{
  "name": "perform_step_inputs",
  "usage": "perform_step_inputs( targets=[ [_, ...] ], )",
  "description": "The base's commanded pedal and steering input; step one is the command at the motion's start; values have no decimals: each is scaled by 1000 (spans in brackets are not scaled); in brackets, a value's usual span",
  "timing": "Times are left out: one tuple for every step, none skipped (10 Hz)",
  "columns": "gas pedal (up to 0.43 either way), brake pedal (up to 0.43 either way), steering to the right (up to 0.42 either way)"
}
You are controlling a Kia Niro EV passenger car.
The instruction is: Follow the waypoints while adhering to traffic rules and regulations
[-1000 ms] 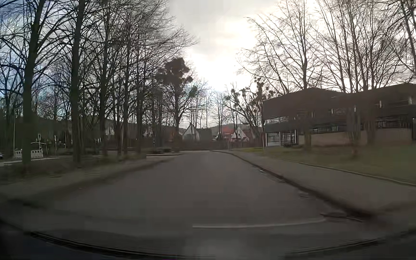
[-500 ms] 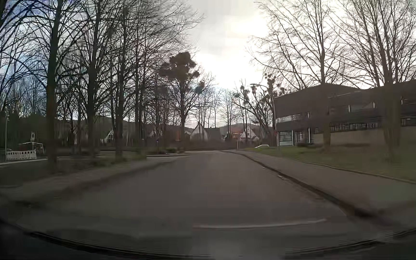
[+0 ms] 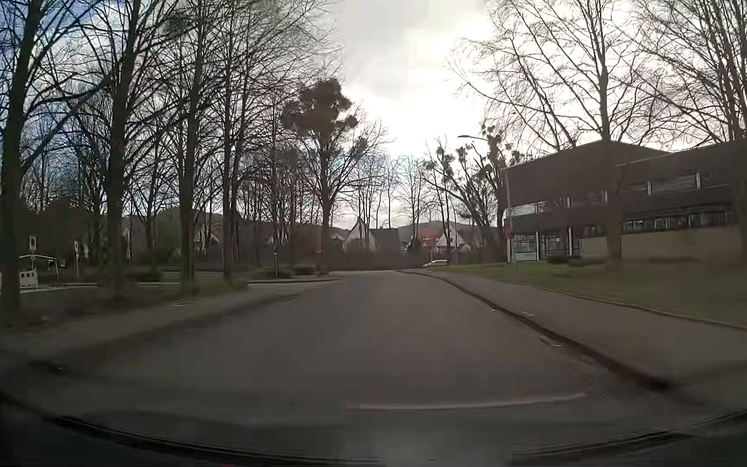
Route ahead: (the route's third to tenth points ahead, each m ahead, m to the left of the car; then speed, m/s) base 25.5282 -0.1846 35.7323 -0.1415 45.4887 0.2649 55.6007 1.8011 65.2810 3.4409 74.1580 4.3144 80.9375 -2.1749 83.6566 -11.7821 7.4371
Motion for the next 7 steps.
perform_step_inputs(
  targets=[
    [169,0,-8],
    [177,0,-8],
    [177,0,-8],
    [177,0,-8],
    [177,0,-7],
    [110,0,-6],
    [110,0,-5]
  ],
)
